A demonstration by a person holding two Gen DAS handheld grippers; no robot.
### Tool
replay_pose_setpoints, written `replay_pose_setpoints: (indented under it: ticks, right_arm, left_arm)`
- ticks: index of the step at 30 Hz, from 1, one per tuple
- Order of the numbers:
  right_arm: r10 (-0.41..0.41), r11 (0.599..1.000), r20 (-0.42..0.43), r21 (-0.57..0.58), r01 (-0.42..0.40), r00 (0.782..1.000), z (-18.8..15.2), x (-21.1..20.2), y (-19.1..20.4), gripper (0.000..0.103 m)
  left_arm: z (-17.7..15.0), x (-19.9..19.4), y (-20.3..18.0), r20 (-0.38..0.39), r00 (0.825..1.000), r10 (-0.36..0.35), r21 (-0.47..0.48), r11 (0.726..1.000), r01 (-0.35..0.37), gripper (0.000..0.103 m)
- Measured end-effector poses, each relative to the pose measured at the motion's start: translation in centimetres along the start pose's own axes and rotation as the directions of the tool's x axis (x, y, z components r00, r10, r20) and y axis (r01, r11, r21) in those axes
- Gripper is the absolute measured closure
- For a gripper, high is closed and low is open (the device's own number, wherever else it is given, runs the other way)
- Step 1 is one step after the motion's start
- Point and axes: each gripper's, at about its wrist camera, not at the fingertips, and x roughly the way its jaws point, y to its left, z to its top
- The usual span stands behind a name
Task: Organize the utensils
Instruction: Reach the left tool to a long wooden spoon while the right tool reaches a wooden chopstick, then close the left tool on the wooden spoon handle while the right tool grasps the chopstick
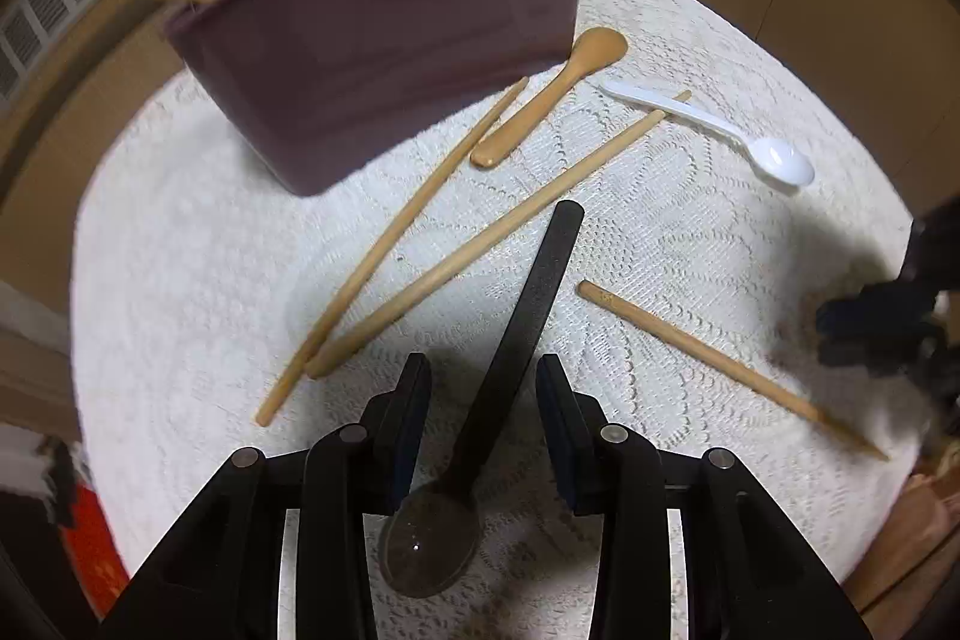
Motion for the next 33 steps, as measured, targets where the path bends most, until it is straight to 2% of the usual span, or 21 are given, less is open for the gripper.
replay_pose_setpoints:
  ticks: [2, 4, 5, 8, 10, 15, 22, 24, 25, 28, 33]
  right_arm:
    - [-0.002, 1.0, -0.008, 0.004, 0.002, 1.0, 0.0, 0.3, 0.1, 0.091]
    - [-0.006, 1.0, -0.012, 0.005, 0.006, 1.0, 0.0, 0.5, 0.2, 0.089]
    - [-0.003, 1.0, -0.016, 0.002, 0.003, 1.0, 0.1, 0.7, 0.5, 0.088]
    - [-0.008, 1.0, -0.017, -0.009, 0.008, 1.0, 0.4, 1.0, 1.2, 0.084]
    - [-0.027, 0.999, -0.017, -0.033, 0.027, 0.999, 0.7, 1.4, 1.9, 0.084]
    - [-0.057, 0.997, -0.038, -0.052, 0.055, 0.998, 1.4, 2.7, 2.8, 0.08]
    - [-0.101, 0.992, -0.046, -0.084, 0.096, 0.994, 2.1, 4.2, 3.7, 0.081]
    - [-0.119, 0.99, -0.044, -0.087, 0.115, 0.992, 2.0, 4.2, 3.9, 0.092]
    - [-0.114, 0.991, -0.048, -0.082, 0.11, 0.992, 2.0, 4.1, 3.9, 0.094]
    - [-0.098, 0.994, -0.036, -0.054, 0.096, 0.995, 1.7, 3.2, 3.6, 0.096]
    - [-0.062, 0.998, 0.052, 0.025, 0.061, 0.997, 1.0, -0.7, 2.2, 0.096]
  left_arm:
    - [0.3, 0.2, 0.6, -0.01, 0.999, -0.031, -0.023, 0.999, 0.03, 0.066]
    - [0.2, 0.1, 0.4, 0.005, 1.0, -0.019, -0.03, 0.999, 0.019, 0.068]
    - [0.1, 0.0, 0.0, 0.022, 1.0, -0.01, -0.023, 1.0, 0.011, 0.081]
    - [-0.7, -0.5, -1.6, 0.081, 0.996, 0.033, -0.015, 0.999, -0.031, 0.088]
    - [-1.3, -1.0, -1.9, 0.121, 0.992, 0.023, -0.043, 0.999, -0.018, 0.09]
    - [-3.0, -3.1, -1.4, 0.202, 0.979, 0.005, -0.126, 0.992, 0.021, 0.091]
    - [-4.6, -4.7, 0.1, 0.247, 0.969, -0.01, -0.181, 0.982, 0.057, 0.091]
    - [-5.1, -5.4, 0.6, 0.279, 0.96, -0.04, -0.213, 0.972, 0.102, 0.091]
    - [-5.3, -5.6, 0.8, 0.288, 0.956, -0.048, -0.222, 0.968, 0.116, 0.091]
    - [-6.0, -6.5, 0.8, 0.317, 0.946, -0.063, -0.238, 0.961, 0.143, 0.091]
    - [-6.9, -8.6, 0.5, 0.37, 0.927, -0.066, -0.255, 0.952, 0.169, 0.091]
